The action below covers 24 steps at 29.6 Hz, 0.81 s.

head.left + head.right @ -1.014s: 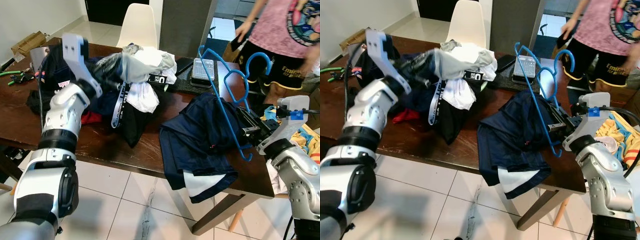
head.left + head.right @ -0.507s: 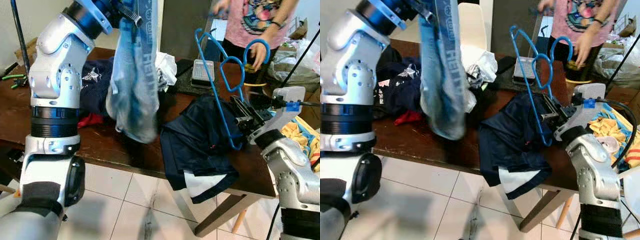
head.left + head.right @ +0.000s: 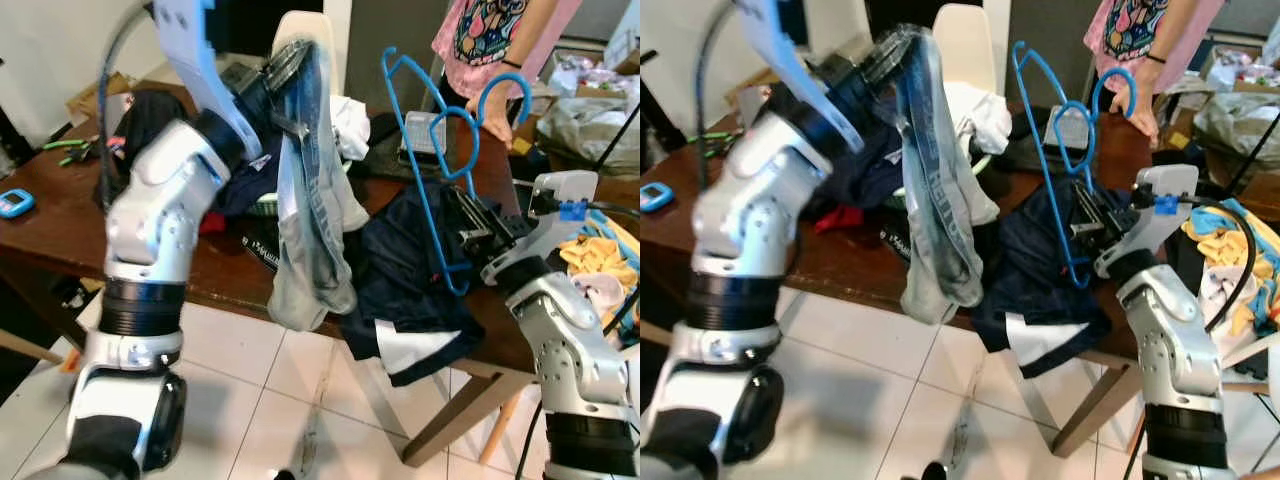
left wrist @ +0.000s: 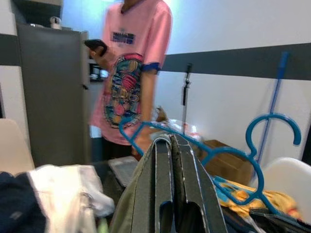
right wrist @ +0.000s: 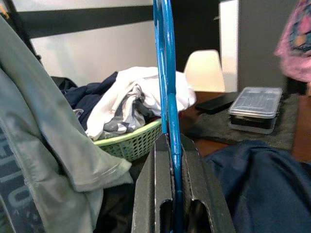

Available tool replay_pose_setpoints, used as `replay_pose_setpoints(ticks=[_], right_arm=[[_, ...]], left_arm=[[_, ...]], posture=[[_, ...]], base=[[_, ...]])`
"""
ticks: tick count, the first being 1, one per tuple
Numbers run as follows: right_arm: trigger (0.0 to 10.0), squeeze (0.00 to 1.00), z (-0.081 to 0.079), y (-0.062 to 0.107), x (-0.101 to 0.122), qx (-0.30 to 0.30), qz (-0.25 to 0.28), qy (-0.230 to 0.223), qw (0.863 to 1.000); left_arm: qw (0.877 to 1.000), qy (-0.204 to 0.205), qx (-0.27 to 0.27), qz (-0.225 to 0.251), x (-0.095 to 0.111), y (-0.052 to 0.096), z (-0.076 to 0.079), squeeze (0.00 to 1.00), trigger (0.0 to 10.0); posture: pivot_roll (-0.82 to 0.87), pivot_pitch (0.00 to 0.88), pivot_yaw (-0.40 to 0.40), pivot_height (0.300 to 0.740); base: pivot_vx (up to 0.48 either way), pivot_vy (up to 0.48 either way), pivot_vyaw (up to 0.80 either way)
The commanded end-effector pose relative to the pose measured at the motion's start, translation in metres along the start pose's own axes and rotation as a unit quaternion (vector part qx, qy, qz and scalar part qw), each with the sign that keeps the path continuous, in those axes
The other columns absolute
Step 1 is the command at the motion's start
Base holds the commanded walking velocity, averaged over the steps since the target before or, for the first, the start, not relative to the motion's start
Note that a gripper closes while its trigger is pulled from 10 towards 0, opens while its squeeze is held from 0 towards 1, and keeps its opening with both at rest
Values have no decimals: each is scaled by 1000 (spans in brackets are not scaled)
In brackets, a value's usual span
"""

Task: Hang hanger

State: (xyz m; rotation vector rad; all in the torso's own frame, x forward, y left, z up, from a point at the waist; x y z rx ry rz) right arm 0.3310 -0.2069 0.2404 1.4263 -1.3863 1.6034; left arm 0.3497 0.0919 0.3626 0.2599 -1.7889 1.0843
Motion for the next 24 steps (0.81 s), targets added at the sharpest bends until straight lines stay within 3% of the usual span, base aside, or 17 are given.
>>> replay_pose_setpoints(ticks=[1,5,12,18,24], right_arm=[[10000,0,2,2,-2,-7,3,-1,1000],[10000,0,2,2,-2,-7,4,-2,1000],[10000,0,3,3,0,-8,12,-13,1000],[10000,0,2,2,2,-3,19,-24,1000],[10000,0,4,3,0,-8,18,-25,1000]], left_arm=[[1000,-2,-5,-1,-1,0,4,0,10000],[1000,10,-2,-12,-8,1,9,0,10000],[1000,20,-4,-2,-1,0,15,0,10000],[999,30,-10,19,11,-5,20,0,10000],[999,39,-15,15,7,-7,25,0,10000]], posture=[[32,80,22,740],[33,82,21,740],[35,82,21,740],[36,84,20,740],[31,85,28,740]], base=[[-277,0,0],[-282,0,0],[-121,0,0],[0,0,0],[0,0,0]])
Point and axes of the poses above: a point about 5 cm out from each wrist's last joint towards the gripper, its own y axis pointing back from the gripper into the wrist, its own x axis along the axis of the wrist's last joint, z = x × y, the point moved 2 cm from there along -y, pointing out of the wrist towards the gripper, and after that the axes turned 2 degrees about -y, right-handed, at the moved point
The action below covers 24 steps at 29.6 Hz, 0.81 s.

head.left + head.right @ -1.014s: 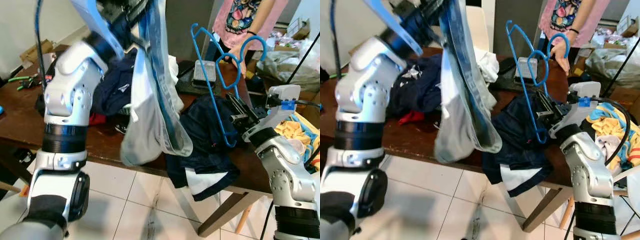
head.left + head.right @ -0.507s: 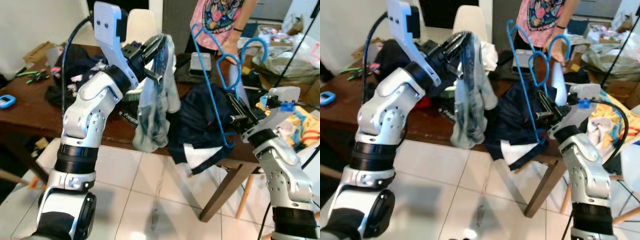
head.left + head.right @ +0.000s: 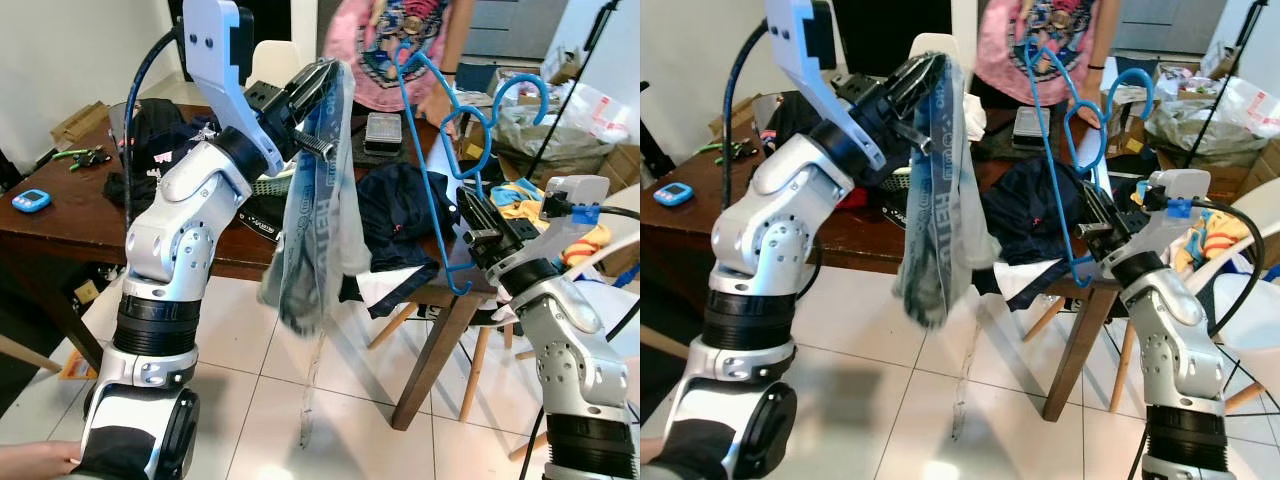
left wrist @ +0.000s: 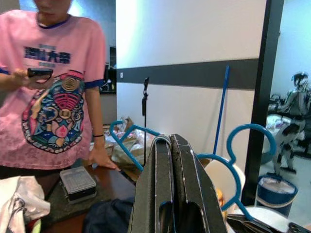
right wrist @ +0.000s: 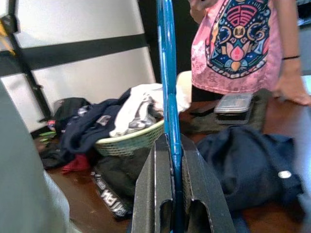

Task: Hang hanger

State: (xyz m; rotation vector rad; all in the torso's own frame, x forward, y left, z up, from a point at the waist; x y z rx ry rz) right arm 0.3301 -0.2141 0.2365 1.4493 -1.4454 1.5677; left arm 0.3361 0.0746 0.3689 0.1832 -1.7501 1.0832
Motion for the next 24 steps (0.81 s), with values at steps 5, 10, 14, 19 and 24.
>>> replay_pose_setpoints(ticks=[5,10,14,19,24], right_arm=[[10000,0,1,2,0,-5,2,2,1000],[10000,0,2,3,-2,-8,-3,5,1000],[10000,0,1,3,-4,-7,-7,5,1000],[10000,0,-2,2,-6,-3,-11,3,1000],[10000,0,-5,0,-6,4,-12,2,1000]], left_arm=[[1000,13,-6,-8,-7,-1,5,0,10000],[999,12,3,-29,-18,4,1,0,10000],[998,12,14,-55,-32,12,-3,0,10000],[997,17,23,-77,-46,21,-3,0,10000],[996,23,27,-88,-54,25,-1,0,10000]], posture=[[29,86,28,740],[28,88,27,740],[28,89,25,740],[27,92,20,740],[27,92,14,740]], base=[[0,0,0],[0,0,0],[-66,0,0],[-271,0,0],[-290,0,0]])
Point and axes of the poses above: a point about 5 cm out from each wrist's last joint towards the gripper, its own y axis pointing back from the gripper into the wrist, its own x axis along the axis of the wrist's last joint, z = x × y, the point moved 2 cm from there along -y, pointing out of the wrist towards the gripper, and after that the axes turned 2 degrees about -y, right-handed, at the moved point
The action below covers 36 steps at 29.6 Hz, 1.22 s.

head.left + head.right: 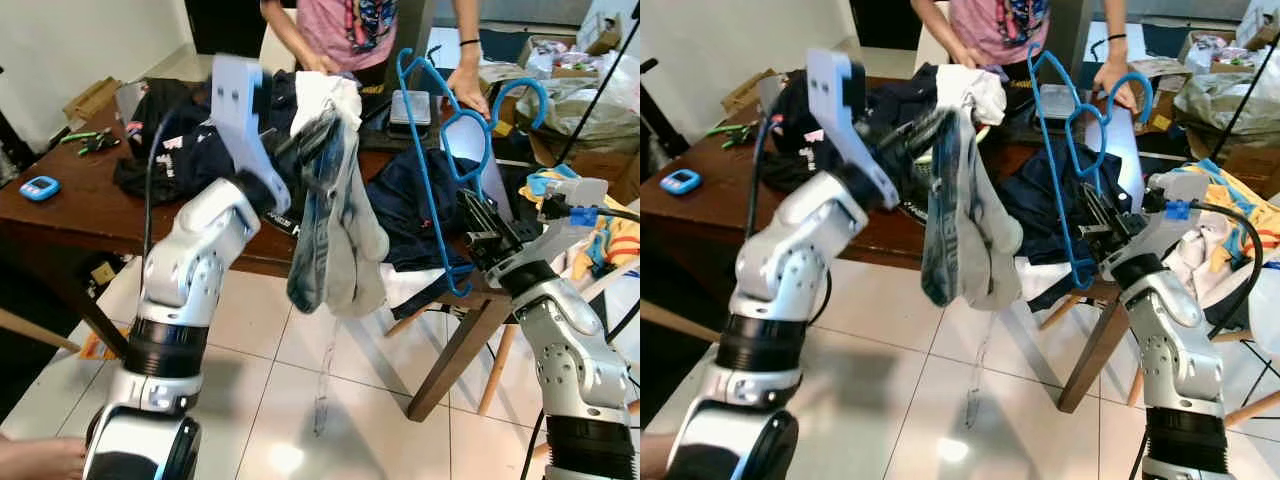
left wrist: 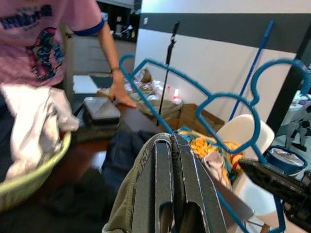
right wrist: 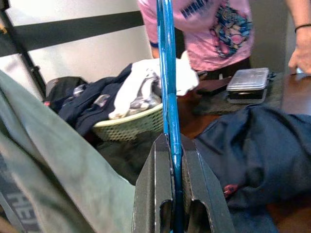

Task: Hang hanger

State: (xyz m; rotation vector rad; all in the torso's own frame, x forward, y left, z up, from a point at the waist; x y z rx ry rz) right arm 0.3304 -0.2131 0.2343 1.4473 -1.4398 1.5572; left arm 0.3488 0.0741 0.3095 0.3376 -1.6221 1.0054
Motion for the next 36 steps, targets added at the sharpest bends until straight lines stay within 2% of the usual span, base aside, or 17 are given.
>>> replay_pose_setpoints(ticks=[1,18,23,24,25,27,28,30,32,34,35,36], right_arm=[[10000,0,-4,0,-4,8,-8,1,1000],[10000,0,-8,-2,-7,14,-18,3,1000],[10000,0,-3,-1,-12,-2,-35,13,999],[10000,0,1,0,-14,-15,-42,14,999],[10000,0,1,0,-14,-15,-42,14,999],[10000,0,15,2,-22,-55,-63,25,996],[10000,0,15,2,-22,-55,-63,25,996],[10000,0,28,8,-30,-94,-86,39,991],[10000,0,28,8,-30,-94,-86,39,991],[10000,0,49,20,-45,-147,-128,67,979],[10000,0,49,20,-45,-147,-128,67,979],[10000,0,59,28,-55,-171,-152,80,970]], left_arm=[[1000,-4,-4,0,1,-1,3,0,10000],[1000,-1,-8,-6,-7,-2,6,0,10000],[1000,-5,7,-17,-13,2,-3,0,10000],[999,-7,19,-24,-17,5,-10,0,10000],[999,-7,19,-24,-17,5,-10,0,10000],[998,-14,41,-42,-27,12,-23,0,10000],[998,-14,41,-42,-27,12,-23,0,10000],[995,-24,63,-67,-40,22,-35,0,10000],[995,-24,63,-67,-40,22,-35,0,10000],[987,-44,101,-116,-64,42,-55,0,10000],[987,-44,101,-116,-64,42,-55,0,10000],[980,-49,126,-147,-80,56,-65,0,10000]], posture=[[27,92,14,740],[19,85,15,740],[17,88,16,740],[18,89,15,740],[18,89,15,740],[17,92,16,740],[17,92,16,740],[16,93,15,740],[16,93,15,740],[13,94,14,740],[13,94,14,740],[11,95,13,740]], base=[[-300,0,0],[-310,0,0],[-293,0,-800],[0,0,-800],[0,0,-800],[0,0,-800],[0,0,-800],[0,0,-800],[0,0,-800],[0,0,-800],[0,0,-800],[0,0,-800]])
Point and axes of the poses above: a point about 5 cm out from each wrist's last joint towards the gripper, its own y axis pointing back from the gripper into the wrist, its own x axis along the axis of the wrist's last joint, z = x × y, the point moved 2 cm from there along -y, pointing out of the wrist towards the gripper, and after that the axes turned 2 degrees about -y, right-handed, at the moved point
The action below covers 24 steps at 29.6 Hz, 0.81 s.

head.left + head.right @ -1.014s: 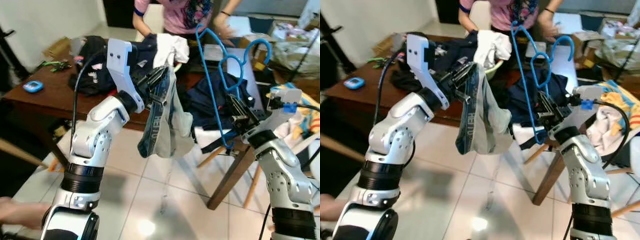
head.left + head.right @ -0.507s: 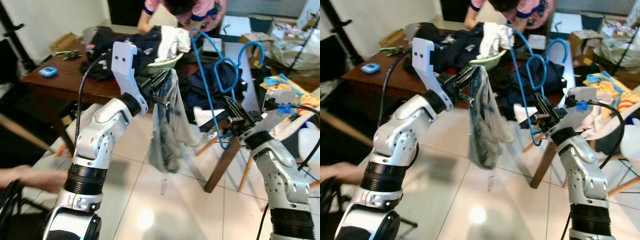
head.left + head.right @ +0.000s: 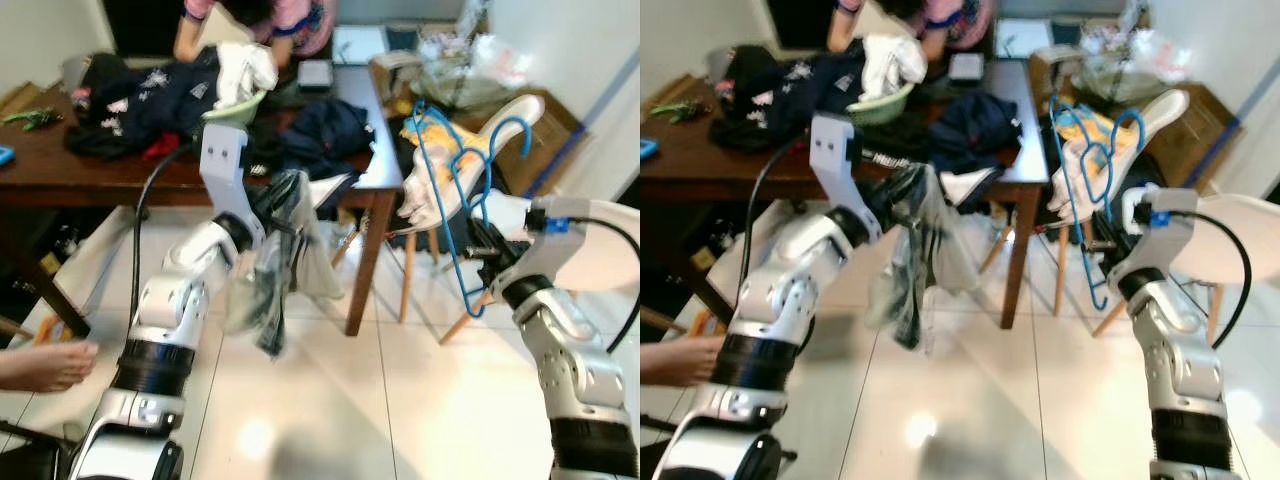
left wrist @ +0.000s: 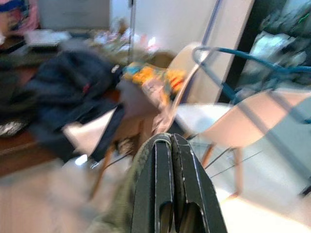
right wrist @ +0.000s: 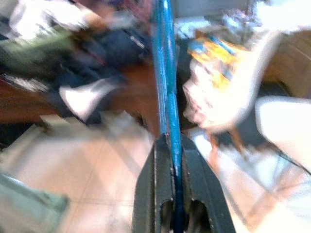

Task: Hang hanger

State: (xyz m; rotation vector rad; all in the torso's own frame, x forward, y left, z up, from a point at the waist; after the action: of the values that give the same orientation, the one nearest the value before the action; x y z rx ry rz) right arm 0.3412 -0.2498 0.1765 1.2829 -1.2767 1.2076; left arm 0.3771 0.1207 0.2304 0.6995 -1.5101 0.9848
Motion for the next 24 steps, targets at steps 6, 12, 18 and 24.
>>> replay_pose_setpoints(ticks=[6,12,18,24], right_arm=[[10000,0,28,14,-46,-61,-91,42,993],[10000,0,38,43,-108,-67,-206,69,974],[10000,0,32,88,-175,-58,-303,40,950],[10000,0,16,117,-200,-47,-318,-20,947]], left_arm=[[990,-6,84,-115,-69,34,-37,0,10000],[961,26,128,-243,-148,88,-45,0,10000],[932,75,158,-318,-194,132,-38,0,10000],[926,113,163,-322,-208,150,-27,0,10000]], posture=[[10,99,9,740],[5,103,2,740],[-4,102,-2,740],[-9,113,-4,740]], base=[[0,0,-800],[0,0,-800],[0,0,-800],[0,0,-800]])
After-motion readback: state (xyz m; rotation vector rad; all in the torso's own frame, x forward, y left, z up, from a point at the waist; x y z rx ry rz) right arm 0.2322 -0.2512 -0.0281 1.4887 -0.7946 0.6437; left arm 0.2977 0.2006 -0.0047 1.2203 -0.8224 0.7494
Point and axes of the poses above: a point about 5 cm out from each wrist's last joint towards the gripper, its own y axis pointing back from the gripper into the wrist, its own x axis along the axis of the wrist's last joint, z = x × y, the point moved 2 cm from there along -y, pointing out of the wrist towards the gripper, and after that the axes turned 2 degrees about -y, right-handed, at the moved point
